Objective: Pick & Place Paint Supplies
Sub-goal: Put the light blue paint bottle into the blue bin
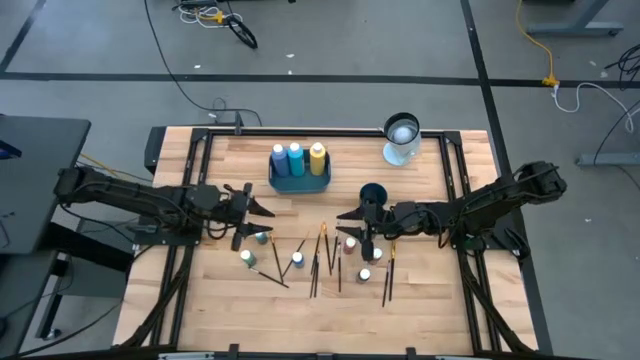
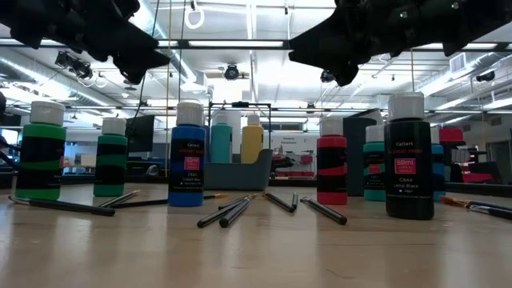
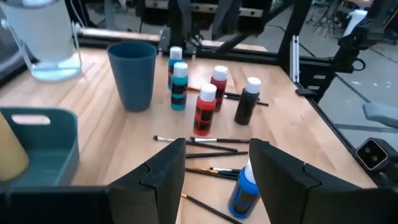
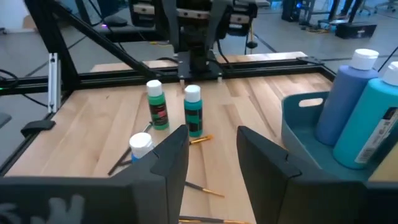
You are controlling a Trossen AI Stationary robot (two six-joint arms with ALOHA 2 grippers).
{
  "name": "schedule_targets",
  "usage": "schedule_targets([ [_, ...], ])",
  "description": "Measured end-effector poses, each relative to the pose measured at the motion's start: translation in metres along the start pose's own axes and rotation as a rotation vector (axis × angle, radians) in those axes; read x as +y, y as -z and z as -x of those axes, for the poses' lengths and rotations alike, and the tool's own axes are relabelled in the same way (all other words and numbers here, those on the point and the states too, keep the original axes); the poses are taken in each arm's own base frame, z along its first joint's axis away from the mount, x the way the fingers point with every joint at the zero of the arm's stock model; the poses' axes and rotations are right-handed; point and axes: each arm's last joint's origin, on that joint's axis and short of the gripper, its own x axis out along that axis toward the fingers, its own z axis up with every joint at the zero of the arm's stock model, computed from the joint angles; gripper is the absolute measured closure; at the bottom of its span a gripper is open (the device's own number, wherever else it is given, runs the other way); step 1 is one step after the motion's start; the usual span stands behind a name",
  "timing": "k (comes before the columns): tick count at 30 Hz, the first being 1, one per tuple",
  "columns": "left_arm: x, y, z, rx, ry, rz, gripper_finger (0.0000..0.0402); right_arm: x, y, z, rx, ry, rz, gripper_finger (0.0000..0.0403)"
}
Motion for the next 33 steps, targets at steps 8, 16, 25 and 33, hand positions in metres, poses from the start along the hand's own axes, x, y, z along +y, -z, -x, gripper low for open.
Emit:
schedule_targets([
  [8, 0.002, 0.016, -0.005, 0.162, -0.018, -0.081, 0.0214, 0.002, -0.001, 0.001, -0.010, 0.004, 0.028, 0.0262],
  [16, 0.001, -0.002, 0.005, 0.314, -0.085, -0.070, 0.0214, -0.010, -0.030, -0.006, -0.157, 0.140, 0.175, 0.0234],
  [25, 0.001, 0.015, 0.003, 0.508, -0.089, 0.031, 0.0214, -0.028, -0.035, -0.013, -0.108, 0.183, 0.121, 0.0232],
  [33, 0.000, 0.021, -0.004, 0.552, -0.096, -0.003, 0.0214, -0.034, -0.034, -0.014, -0.096, 0.202, 0.134, 0.0233],
])
